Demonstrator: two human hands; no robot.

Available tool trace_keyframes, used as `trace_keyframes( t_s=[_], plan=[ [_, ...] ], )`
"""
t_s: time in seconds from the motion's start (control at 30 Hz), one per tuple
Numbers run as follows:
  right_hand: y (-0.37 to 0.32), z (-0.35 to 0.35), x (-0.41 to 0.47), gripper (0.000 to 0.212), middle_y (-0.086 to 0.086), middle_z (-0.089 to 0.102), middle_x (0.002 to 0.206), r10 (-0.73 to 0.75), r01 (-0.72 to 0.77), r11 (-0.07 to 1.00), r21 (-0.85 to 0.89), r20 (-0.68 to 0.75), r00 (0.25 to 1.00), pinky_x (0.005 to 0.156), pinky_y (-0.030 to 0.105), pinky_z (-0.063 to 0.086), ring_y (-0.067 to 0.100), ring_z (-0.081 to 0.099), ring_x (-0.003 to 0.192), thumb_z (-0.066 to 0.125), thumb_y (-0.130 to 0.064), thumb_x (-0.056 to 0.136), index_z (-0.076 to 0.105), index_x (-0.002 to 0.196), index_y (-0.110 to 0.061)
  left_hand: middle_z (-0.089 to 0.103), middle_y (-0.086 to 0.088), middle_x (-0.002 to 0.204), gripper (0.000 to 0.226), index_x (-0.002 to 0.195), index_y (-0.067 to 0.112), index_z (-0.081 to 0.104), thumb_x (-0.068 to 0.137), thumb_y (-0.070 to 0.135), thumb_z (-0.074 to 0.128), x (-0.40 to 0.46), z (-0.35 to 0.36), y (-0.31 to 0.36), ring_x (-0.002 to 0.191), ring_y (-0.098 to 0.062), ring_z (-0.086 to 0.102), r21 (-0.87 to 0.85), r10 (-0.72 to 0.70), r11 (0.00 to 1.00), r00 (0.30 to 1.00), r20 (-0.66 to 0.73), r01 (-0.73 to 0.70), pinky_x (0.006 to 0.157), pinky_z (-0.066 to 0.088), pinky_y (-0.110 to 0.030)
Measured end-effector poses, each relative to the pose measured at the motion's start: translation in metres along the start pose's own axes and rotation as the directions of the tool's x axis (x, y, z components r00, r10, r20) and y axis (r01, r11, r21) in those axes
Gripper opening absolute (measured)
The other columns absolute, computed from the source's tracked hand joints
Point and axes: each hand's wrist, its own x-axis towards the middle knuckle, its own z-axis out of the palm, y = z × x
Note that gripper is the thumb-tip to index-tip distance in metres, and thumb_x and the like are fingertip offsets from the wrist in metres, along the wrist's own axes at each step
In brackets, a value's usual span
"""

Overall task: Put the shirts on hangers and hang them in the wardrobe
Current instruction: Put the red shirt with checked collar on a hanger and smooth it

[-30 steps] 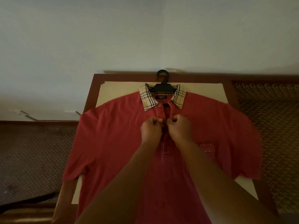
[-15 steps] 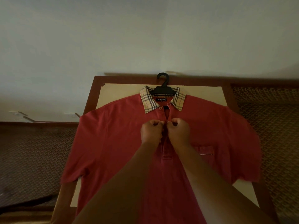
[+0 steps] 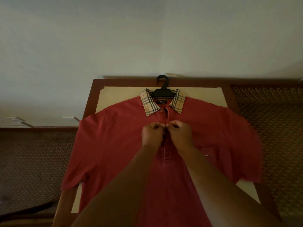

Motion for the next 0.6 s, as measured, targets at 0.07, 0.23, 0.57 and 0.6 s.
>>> trace_keyframes(
  t_s=[0.07, 0.23, 0.57, 0.6],
  plan=[
    [-0.003, -0.005, -0.001, 0.015, 0.003, 0.071, 0.081, 0.034, -0.036, 0.998, 0.06, 0.035, 0.999, 0.072, 0.034, 0.054, 0.016, 0.066, 0.076, 0.058, -0.012, 0.089, 0.072, 0.085, -0.016, 0.06, 0.001, 0.059, 0.017, 0.078, 0.015, 0.068, 0.092, 0.016, 0.059, 0.0, 0.0, 0.0, 0.041, -0.005, 0.047, -0.006, -0.005, 1.0, 1.0, 0.0, 0.005, 0.039, 0.037, -0.021],
    [-0.007, -0.017, 0.001, 0.019, 0.002, 0.072, 0.088, 0.065, -0.079, 0.991, 0.108, 0.127, 0.99, 0.077, 0.03, 0.054, 0.017, 0.067, 0.084, 0.055, -0.008, 0.09, 0.074, 0.095, -0.011, 0.06, 0.001, 0.06, 0.016, 0.078, 0.015, 0.067, 0.093, 0.018, 0.06, -0.001, -0.001, 0.004, 0.041, -0.006, 0.045, -0.021, -0.028, 0.999, 1.0, 0.009, 0.028, 0.039, 0.037, -0.02],
    [-0.016, -0.02, 0.007, 0.006, 0.002, 0.069, 0.078, 0.14, -0.158, 0.985, 0.063, 0.224, 0.964, 0.061, 0.022, 0.049, 0.011, 0.063, 0.069, 0.066, -0.007, 0.085, 0.069, 0.083, -0.012, 0.055, 0.0, 0.054, 0.016, 0.081, 0.014, 0.069, 0.093, 0.014, 0.058, -0.003, -0.004, 0.006, 0.039, -0.006, 0.044, -0.044, -0.021, 0.999, 0.999, 0.029, 0.022, 0.037, 0.037, -0.019],
    [-0.016, -0.02, 0.007, 0.005, 0.003, 0.069, 0.078, 0.145, -0.161, 0.986, 0.054, 0.226, 0.963, 0.061, 0.023, 0.05, 0.012, 0.064, 0.07, 0.067, -0.007, 0.085, 0.069, 0.083, -0.012, 0.055, -0.001, 0.052, 0.017, 0.08, 0.015, 0.069, 0.093, 0.015, 0.058, -0.002, -0.005, 0.005, 0.038, -0.007, 0.044, -0.052, -0.018, 0.998, 0.999, 0.03, 0.02, 0.037, 0.037, -0.02]
  ],
)
